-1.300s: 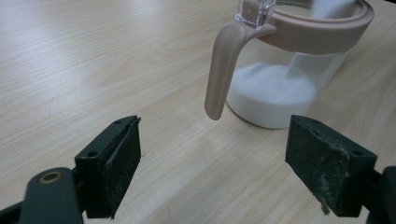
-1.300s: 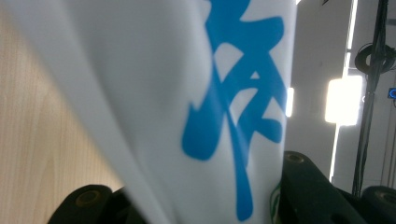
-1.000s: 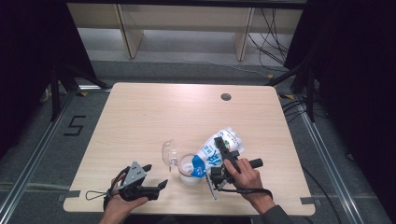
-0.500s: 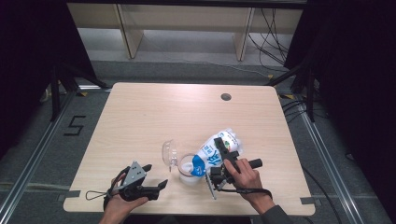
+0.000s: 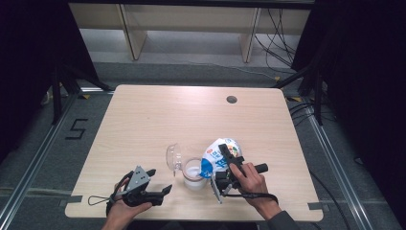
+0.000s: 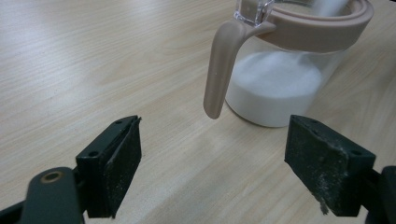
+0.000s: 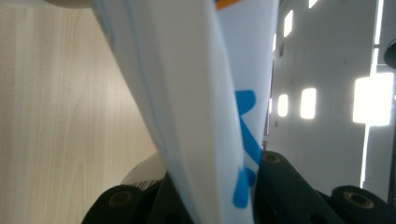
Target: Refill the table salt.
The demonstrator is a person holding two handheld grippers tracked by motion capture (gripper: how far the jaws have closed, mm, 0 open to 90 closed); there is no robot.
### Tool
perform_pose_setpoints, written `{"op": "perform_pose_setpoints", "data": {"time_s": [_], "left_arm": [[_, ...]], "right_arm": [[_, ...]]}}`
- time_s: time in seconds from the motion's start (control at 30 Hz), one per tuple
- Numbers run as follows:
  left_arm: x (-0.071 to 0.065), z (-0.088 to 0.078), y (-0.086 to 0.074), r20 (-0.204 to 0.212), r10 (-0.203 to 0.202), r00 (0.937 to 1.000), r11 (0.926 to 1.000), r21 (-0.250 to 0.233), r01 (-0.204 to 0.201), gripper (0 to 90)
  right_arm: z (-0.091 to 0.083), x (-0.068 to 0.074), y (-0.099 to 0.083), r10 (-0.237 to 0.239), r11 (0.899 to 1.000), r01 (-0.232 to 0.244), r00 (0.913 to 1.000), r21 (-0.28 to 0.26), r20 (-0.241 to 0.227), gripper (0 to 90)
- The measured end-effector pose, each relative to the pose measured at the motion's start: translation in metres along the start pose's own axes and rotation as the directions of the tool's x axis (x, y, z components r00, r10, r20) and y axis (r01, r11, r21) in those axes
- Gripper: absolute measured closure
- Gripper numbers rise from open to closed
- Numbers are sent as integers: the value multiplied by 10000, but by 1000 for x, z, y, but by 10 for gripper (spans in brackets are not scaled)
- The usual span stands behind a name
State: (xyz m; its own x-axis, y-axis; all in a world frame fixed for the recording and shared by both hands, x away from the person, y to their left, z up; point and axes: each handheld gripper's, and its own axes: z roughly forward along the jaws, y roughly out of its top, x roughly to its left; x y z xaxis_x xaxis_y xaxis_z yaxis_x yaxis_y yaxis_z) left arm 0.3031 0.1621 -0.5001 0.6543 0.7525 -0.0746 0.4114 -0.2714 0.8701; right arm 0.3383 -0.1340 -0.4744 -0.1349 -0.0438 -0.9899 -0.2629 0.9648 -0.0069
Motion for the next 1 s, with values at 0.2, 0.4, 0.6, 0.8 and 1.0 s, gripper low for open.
{"op": "perform_pose_setpoints", "data": {"time_s": [0.2, 0.4, 0.6, 0.8, 1.0], "left_arm": [[0, 0, 0, 10, -11, 10000, 10000, 3, 11, 183], [0, 0, 0, -7, -25, 10000, 10000, -6, 25, 183], [1, 0, 0, 31, -33, 10000, 10000, -40, 33, 183], [1, 0, 0, 34, -19, 10000, 10000, -45, 20, 183], [1, 0, 0, 44, -37, 10000, 10000, -59, 37, 183]], "right_arm": [[2, -1, -3, 538, 9985, -542, 9980, -118, -324, 860], [3, -5, -2, 714, 9972, -725, 9960, -184, -535, 860], [6, -7, -5, 1727, 9839, -1762, 9803, -291, -963, 860], [5, -8, -8, 2659, 9635, -2676, 9538, 72, -1398, 860], [6, -10, -10, 3568, 9334, -3577, 9157, 297, -1849, 861]]}}
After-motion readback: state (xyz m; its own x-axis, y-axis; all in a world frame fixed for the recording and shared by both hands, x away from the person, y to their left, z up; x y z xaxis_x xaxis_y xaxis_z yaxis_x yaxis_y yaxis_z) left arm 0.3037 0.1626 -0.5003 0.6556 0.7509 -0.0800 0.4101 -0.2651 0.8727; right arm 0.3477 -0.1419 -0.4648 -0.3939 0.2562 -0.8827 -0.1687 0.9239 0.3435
